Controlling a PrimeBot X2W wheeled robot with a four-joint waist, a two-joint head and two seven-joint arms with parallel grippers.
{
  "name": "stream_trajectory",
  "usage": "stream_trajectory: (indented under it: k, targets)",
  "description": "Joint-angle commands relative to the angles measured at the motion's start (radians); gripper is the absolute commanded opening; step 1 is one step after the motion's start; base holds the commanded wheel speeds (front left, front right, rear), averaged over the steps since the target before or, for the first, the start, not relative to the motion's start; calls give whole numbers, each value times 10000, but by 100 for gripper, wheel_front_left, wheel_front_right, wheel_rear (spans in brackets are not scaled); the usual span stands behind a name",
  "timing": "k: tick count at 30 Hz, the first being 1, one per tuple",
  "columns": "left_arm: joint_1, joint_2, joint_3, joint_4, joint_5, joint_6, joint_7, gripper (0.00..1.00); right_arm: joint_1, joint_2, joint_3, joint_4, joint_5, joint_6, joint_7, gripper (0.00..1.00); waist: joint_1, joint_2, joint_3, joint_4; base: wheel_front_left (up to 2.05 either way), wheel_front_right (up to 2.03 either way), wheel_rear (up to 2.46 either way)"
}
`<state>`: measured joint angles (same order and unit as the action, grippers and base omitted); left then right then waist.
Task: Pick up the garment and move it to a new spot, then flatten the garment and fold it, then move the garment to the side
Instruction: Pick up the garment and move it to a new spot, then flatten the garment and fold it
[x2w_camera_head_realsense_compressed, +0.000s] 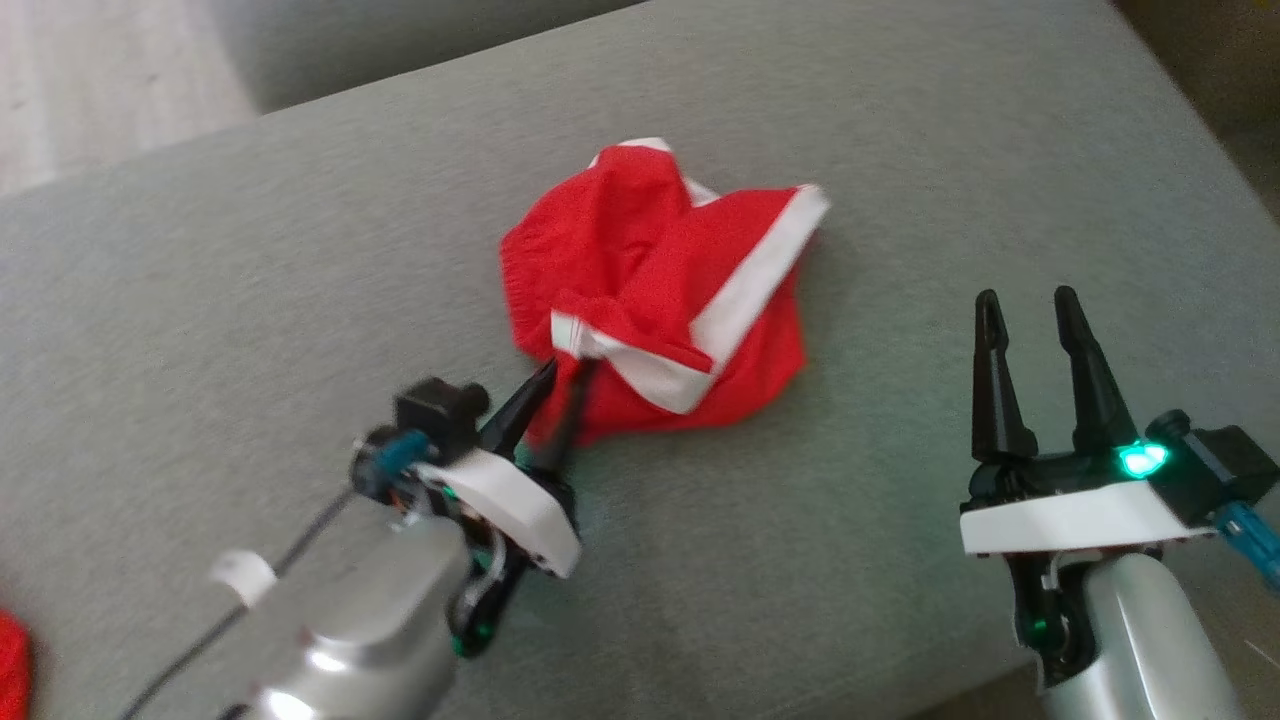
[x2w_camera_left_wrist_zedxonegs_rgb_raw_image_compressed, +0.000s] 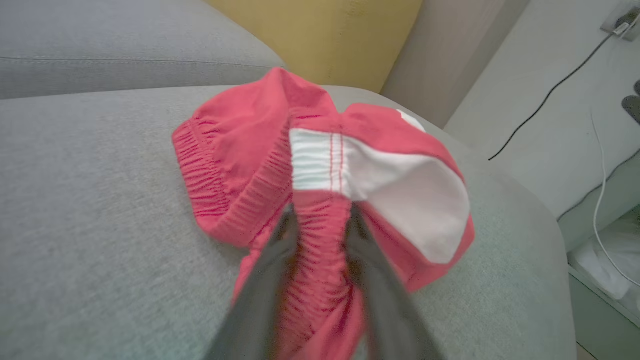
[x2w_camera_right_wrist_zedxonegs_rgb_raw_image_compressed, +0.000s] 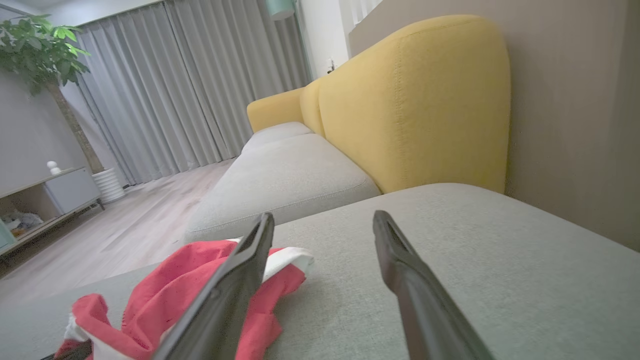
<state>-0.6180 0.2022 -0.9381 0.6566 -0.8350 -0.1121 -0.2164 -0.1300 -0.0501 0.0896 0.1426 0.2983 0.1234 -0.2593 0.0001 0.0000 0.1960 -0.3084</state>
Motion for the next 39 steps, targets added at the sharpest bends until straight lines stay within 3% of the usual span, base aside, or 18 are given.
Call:
stream_trajectory:
  k: [1,3,5,6,9,12,15,19,23,29,39]
  targets:
    - [-253,-225,415,-218,154,279,-350,100,-62,-1,145,-327,-52,73,-24,100,-1,0,-79,730,0,0,0]
    - [-19,-309,470,-218,331,457,-406,100,3,-1,94,-292,-88,73,-24,100,-1,0,-193,937,0,0,0]
    - [483,-446,985,-626,775,940,-442,100,149,-1,22,-215,-182,73,-24,100,-1,0,-436,1335,0,0,0]
    - [1271,-506,1803,-1474,1492,1469,-447,100,328,-1,-63,-169,-287,73,-24,100,-1,0,-725,1752,0,0,0]
    - [2883,-675,3310,-2855,2393,1995,-450,100,628,-1,-136,-141,-574,73,-24,100,-1,0,-1190,2346,0,0,0]
    - [4550,-964,4814,-3961,3069,2015,-451,100,1068,-1,-262,-146,-751,73,-24,100,-1,0,-1733,2915,0,0,0]
    - [5890,-1282,6194,-4900,3581,1770,-452,100,1489,-1,-323,-224,-765,73,-24,100,-1,0,-2054,3341,0,0,0]
    - [7095,-1458,7235,-5944,4907,1424,-452,100,2019,-1,-264,-547,-869,73,-24,100,-1,0,-2384,3716,0,0,0]
    - [7686,-1510,7615,-6482,5542,1319,-453,100,2517,-1,-267,-768,-1125,73,-24,100,-1,0,-2540,3921,0,0,0]
    - [7723,-1517,7384,-6609,6107,1413,-453,100,2832,-1,-108,-756,-1469,73,-24,100,-1,0,-2651,3990,0,0,0]
    - [7743,-1518,7200,-6557,6297,1520,-453,100,2916,-1,-148,-659,-1410,73,-24,100,-1,0,-2751,3862,0,0,0]
